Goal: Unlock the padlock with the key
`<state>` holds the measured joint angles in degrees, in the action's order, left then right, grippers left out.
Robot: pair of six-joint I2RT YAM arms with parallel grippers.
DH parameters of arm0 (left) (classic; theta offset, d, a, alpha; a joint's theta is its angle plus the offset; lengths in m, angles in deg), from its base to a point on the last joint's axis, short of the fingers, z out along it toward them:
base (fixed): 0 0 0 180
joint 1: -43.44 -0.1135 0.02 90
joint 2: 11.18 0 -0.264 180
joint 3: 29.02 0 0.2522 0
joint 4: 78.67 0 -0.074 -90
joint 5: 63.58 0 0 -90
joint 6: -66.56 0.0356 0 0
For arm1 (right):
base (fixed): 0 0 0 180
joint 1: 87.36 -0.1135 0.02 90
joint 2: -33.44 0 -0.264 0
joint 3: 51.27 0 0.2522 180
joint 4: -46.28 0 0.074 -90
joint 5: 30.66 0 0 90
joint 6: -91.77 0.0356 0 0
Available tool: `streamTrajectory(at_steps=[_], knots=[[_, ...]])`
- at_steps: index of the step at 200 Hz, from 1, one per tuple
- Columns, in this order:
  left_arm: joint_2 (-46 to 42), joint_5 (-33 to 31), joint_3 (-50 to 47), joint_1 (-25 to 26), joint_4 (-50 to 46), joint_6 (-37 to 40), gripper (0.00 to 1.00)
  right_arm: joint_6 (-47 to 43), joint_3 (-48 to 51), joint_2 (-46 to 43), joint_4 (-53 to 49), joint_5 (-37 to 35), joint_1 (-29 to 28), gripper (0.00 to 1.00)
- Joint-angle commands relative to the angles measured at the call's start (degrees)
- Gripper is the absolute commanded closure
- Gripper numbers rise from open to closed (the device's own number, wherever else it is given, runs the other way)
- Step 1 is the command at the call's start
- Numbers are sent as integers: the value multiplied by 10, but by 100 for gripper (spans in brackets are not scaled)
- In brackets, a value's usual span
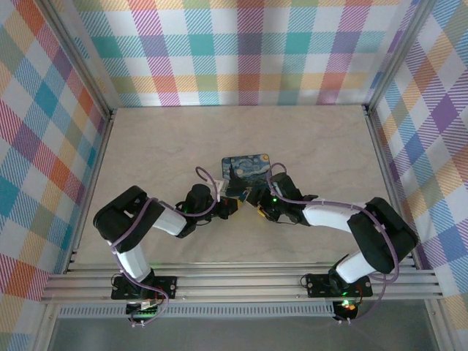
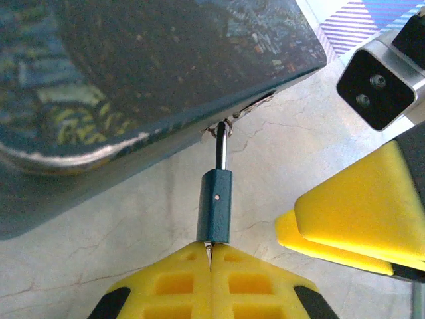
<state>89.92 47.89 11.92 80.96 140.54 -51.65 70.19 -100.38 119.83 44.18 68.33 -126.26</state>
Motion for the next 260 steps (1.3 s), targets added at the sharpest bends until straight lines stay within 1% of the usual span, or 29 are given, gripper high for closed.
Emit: streamTrajectory(at_steps=[1,37,57,87,124,156,194,211,228,260], knots=[[13,36,-2,-5,61,-34,100,17,-2,8,64,-9,-6,42],[-7,17,-2,-5,12,11,100,15,-27,12,35,-8,-6,42],[-31,-3,3,2,-33,60,100,15,-44,24,22,0,-6,42],[-65,-86,18,38,-130,159,100,35,-50,29,8,-4,-7,42],[-121,-206,63,82,-279,278,100,37,-58,10,-51,-20,-7,42],[-129,-269,98,99,-366,343,100,34,-60,-6,-77,-32,-6,42],[-122,-338,108,114,-398,361,100,21,-73,-9,-105,-26,-6,42],[-111,-357,117,122,-417,367,100,24,-75,-5,-101,-25,-6,42],[-110,-355,124,127,-436,356,100,29,-74,4,-77,-16,-7,42],[-117,-302,147,127,-489,308,100,57,-46,8,-16,-15,-7,44]])
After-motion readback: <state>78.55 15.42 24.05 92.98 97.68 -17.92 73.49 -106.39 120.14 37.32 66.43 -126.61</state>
